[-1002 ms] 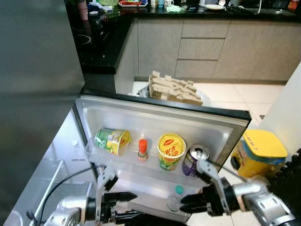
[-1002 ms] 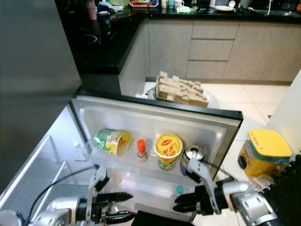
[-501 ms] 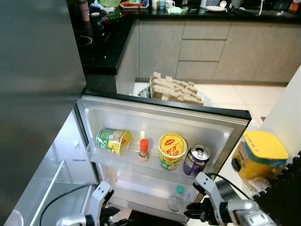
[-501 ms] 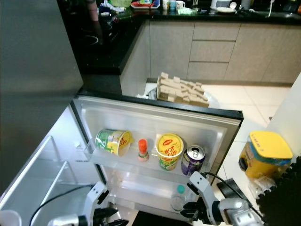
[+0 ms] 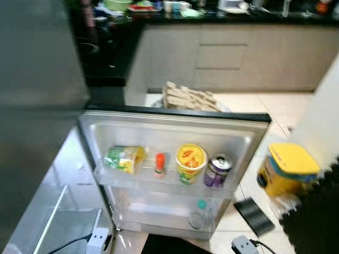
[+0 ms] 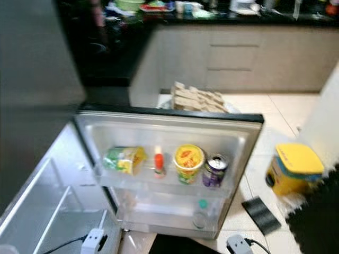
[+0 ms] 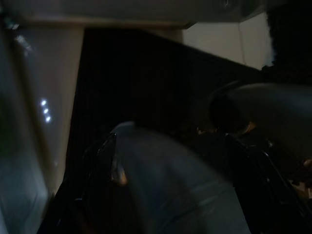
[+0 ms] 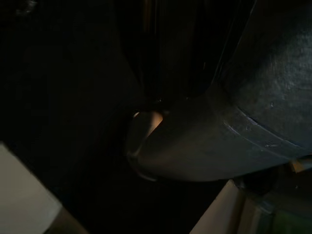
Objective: Restocking fridge
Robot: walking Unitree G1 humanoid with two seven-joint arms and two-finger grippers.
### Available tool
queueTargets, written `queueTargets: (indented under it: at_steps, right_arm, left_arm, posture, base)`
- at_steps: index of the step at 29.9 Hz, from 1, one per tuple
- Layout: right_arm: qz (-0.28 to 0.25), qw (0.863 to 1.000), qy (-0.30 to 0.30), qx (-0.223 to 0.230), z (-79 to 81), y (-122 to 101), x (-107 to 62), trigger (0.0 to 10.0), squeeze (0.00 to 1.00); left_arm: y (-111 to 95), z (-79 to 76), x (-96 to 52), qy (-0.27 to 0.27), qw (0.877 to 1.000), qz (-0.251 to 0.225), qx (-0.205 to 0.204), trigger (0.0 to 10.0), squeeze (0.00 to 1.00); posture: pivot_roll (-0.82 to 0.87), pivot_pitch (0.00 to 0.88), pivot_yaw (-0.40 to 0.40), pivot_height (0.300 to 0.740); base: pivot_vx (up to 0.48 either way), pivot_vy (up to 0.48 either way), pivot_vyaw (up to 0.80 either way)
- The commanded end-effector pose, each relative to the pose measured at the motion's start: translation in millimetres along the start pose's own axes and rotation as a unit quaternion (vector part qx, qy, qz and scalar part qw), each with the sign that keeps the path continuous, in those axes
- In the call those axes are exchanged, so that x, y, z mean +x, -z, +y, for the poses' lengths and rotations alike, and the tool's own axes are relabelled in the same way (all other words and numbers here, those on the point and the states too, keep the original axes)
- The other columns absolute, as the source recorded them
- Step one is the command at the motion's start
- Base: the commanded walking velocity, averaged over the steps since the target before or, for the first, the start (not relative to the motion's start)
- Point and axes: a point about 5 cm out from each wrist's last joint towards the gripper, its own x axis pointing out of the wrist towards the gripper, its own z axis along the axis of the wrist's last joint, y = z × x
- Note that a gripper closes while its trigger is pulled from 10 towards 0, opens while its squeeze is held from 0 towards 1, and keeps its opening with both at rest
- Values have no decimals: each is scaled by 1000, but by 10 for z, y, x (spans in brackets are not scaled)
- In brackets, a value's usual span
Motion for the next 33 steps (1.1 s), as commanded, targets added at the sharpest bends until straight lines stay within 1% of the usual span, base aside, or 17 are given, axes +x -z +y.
queueTargets:
  at_steps: [1, 2, 3, 4, 5, 7, 8, 9, 10, 11, 12, 14, 17, 18, 21, 25, 33]
  right_arm:
    - [-76, 997, -17, 15, 50, -160, 28, 10000, 0]
    - [-76, 997, -17, 15, 50, -160, 28, 10000, 0]
    - [-107, 993, -33, 34, 69, -208, 25, 10000, 0]
    - [-120, 991, -43, 44, 79, -226, 24, 10000, 0]
    - [-115, 991, -47, 44, 86, -213, 27, 10000, 0]
    - [-69, 997, -35, 29, 93, -86, 43, 10000, 0]
    - [-69, 997, -35, 29, 93, -86, 43, 10000, 0]
    - [-34, 999, -13, 24, 81, 25, 45, 10000, 0]
    - [-11, 1000, 3, 20, 70, 99, 43, 10000, 0]
    - [-11, 1000, 3, 20, 70, 99, 43, 10000, 0]
    - [13, 999, 28, 20, 49, 184, 34, 10000, 0]
    - [41, 995, 88, 20, -8, 316, 1, 10000, 0]
    - [52, 993, 108, 19, -25, 366, -13, 10000, 0]
    - [63, 989, 130, 19, -39, 428, -31, 10000, 0]
    - [88, 983, 163, 20, -50, 548, -62, 10000, 0]
    - [100, 982, 159, 13, 4, 573, -31, 10000, 0]
    - [100, 983, 156, -1, 47, 512, 21, 10000, 0]
  left_arm:
    - [122, -40, 6, 2, 1000, 4, -24, 10000, 0]
    - [122, -40, 6, 2, 1000, 4, -24, 10000, 0]
    - [136, -40, 0, 3, 1000, 1, -30, 10000, 0]
    - [146, -35, -5, 2, 999, 0, -35, 10000, 0]
    - [153, -29, -10, 0, 999, 0, -36, 10000, 0]
    - [169, -21, -14, -4, 999, 4, -36, 10000, 0]
    - [169, -21, -14, -4, 999, 4, -36, 10000, 0]
    - [182, -19, -13, -9, 999, 9, -33, 10000, 0]
    - [192, -17, -13, -13, 999, 11, -31, 10000, 0]
    - [192, -17, -13, -13, 999, 11, -31, 10000, 0]
    - [208, -17, -12, -20, 999, 15, -29, 10000, 0]
    - [243, -22, -7, -33, 999, 16, -40, 10000, 0]
    - [260, -26, -5, -37, 998, 18, -42, 10000, 0]
    - [297, -30, -8, -43, 998, 23, -45, 10000, 0]
    - [386, -46, -16, -53, 997, 36, -54, 10000, 0]
    - [491, -114, -2, -45, 996, 52, -62, 10000, 0]
    - [577, -185, 15, -38, 995, 62, -73, 10000, 0]
  posture:
    - [-66, 0, -10, 740]
    - [-66, 0, -10, 740]
    - [-66, 0, -10, 740]
    - [-66, 0, -10, 740]
    - [-67, 0, -9, 740]
    - [-65, 0, -9, 740]
    - [-65, 0, -9, 740]
    - [-64, 0, -11, 740]
    - [-64, 0, -11, 740]
    - [-64, 0, -11, 740]
    - [-66, 0, -9, 740]
    - [-67, 0, -8, 740]
    - [-67, 0, -8, 740]
    - [-67, 0, -8, 740]
    - [-67, 0, -8, 740]
    - [-67, 0, -11, 740]
    - [-52, 0, -21, 740]
  base:
    - [0, 0, 0]
    - [0, 0, 0]
    - [0, 0, 0]
    - [0, 0, 0]
    - [0, 0, 0]
    - [0, 0, 0]
    - [0, 0, 0]
    - [0, 0, 0]
    - [0, 0, 0]
    - [0, 0, 0]
    - [0, 0, 0]
    - [0, 0, 0]
    - [0, 0, 0]
    - [0, 0, 0]
    - [0, 0, 0]
    - [0, -65, 0]
    - [0, -407, 0]
